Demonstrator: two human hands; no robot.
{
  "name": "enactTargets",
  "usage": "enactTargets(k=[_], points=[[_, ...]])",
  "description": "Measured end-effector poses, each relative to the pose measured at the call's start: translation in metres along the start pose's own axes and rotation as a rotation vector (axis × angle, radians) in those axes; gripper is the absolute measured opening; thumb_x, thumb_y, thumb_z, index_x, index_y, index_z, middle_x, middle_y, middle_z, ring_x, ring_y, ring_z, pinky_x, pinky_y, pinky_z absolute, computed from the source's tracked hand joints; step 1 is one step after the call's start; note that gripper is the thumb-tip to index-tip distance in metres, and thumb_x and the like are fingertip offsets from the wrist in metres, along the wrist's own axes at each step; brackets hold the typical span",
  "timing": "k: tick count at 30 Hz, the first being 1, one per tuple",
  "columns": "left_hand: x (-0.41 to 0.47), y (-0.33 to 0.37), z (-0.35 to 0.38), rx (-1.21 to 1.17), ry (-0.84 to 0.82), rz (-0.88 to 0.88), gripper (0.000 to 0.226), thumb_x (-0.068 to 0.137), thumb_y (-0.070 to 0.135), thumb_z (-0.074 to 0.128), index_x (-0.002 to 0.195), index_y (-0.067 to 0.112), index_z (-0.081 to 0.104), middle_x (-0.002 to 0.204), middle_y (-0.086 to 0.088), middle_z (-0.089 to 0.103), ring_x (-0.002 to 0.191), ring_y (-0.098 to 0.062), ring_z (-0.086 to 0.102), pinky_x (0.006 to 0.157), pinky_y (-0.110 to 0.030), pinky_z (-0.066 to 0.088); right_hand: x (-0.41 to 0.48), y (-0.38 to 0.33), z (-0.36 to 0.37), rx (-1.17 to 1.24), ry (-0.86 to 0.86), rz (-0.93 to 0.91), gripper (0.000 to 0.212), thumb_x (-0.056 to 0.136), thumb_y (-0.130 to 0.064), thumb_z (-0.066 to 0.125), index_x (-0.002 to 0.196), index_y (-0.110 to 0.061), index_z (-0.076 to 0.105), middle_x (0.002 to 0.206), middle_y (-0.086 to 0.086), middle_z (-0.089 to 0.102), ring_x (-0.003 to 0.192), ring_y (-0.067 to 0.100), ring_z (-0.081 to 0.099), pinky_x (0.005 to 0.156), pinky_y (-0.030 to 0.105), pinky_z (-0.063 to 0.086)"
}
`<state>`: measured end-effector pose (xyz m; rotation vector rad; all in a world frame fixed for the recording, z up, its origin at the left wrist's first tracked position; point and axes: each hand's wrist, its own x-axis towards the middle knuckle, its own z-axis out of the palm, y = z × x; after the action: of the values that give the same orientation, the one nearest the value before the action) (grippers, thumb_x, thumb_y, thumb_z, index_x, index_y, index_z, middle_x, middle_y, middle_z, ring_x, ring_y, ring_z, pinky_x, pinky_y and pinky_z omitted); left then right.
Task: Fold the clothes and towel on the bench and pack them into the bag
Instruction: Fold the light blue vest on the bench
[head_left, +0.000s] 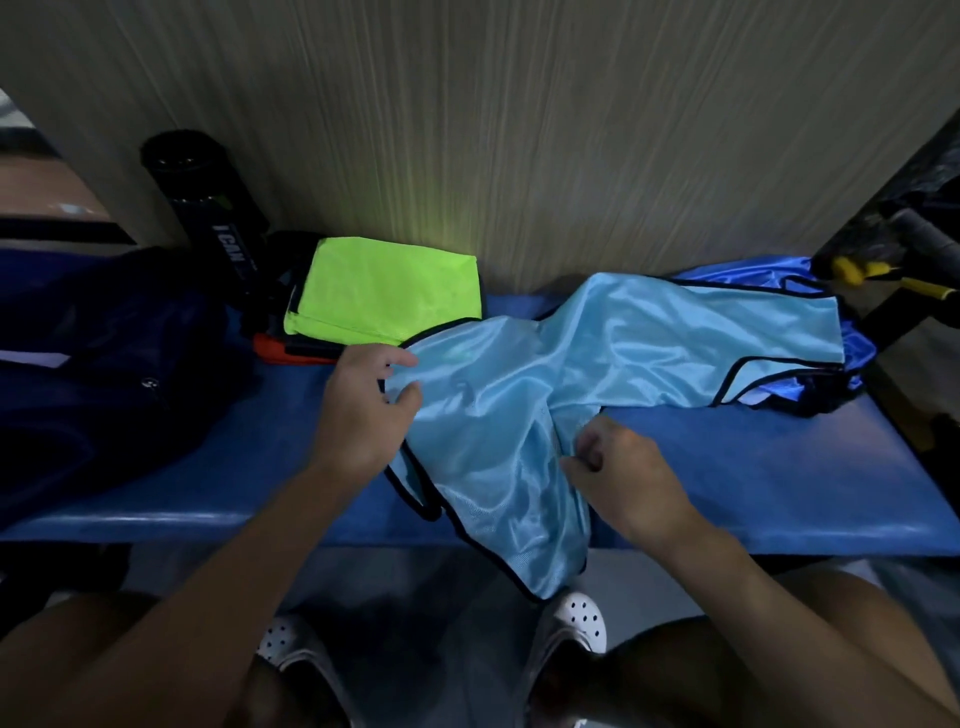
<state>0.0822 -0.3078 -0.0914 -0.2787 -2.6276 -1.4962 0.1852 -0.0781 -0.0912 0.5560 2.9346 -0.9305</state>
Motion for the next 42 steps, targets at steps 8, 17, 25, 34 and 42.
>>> enactTargets(k=[8, 17, 25, 34, 42], points=[[-0.002, -0.009, -0.001, 0.08, -0.035, -0.159, 0.032, 0.091, 0.02, 0.07, 0.121, 0.013, 0.063, 0.109, -0.004, 0.063, 0.086, -0.011, 0.054, 0.075, -0.027, 0.041, 0.003, -0.02, 0.013, -0.066, 0.068, -0.287, 0.017, 0.087, -0.029, 0.068, 0.1, -0.02, 0.063, 0.091, -0.008, 0.055, 0.095, 0.016, 0.049, 0.084, 0.034, 0.044], [-0.024, 0.016, 0.006, -0.147, -0.318, 0.067, 0.028, 0.092, -0.001, 0.062, 0.113, 0.013, 0.073, 0.11, 0.017, 0.067, 0.101, -0.008, 0.067, 0.086, -0.014, 0.048, 0.009, -0.036, 0.01, 0.332, 0.212, -0.298, 0.03, 0.094, -0.029, 0.062, 0.123, -0.023, 0.055, 0.098, -0.008, 0.06, 0.097, 0.01, 0.056, 0.085, 0.026, 0.048], [-0.046, 0.031, 0.008, -0.237, -0.635, 0.182, 0.039, 0.093, -0.005, 0.053, 0.109, 0.023, 0.075, 0.103, 0.01, 0.072, 0.091, -0.015, 0.068, 0.084, -0.033, 0.054, 0.013, -0.035, 0.005, 0.64, 0.037, -0.201, 0.02, 0.091, -0.004, 0.065, 0.095, -0.023, 0.069, 0.074, -0.007, 0.067, 0.069, 0.006, 0.061, 0.069, 0.017, 0.048], [-0.029, 0.011, 0.01, -0.245, -0.526, 0.015, 0.035, 0.094, -0.014, 0.046, 0.117, 0.009, 0.06, 0.107, -0.005, 0.074, 0.102, -0.013, 0.07, 0.09, -0.032, 0.055, 0.007, -0.013, 0.001, 0.073, -0.013, -0.593, 0.056, 0.086, -0.01, 0.068, 0.137, -0.027, 0.054, 0.124, -0.01, 0.05, 0.113, 0.004, 0.04, 0.1, 0.012, 0.03], [-0.019, -0.008, 0.002, 0.031, -0.317, 0.023, 0.023, 0.092, 0.008, 0.062, 0.099, 0.03, 0.06, 0.107, 0.006, 0.062, 0.098, -0.011, 0.06, 0.086, -0.029, 0.048, 0.017, 0.005, -0.002, -0.313, -0.067, -0.621, 0.018, 0.081, -0.009, 0.066, 0.074, -0.025, 0.061, 0.076, -0.015, 0.055, 0.086, 0.007, 0.046, 0.076, 0.027, 0.027]])
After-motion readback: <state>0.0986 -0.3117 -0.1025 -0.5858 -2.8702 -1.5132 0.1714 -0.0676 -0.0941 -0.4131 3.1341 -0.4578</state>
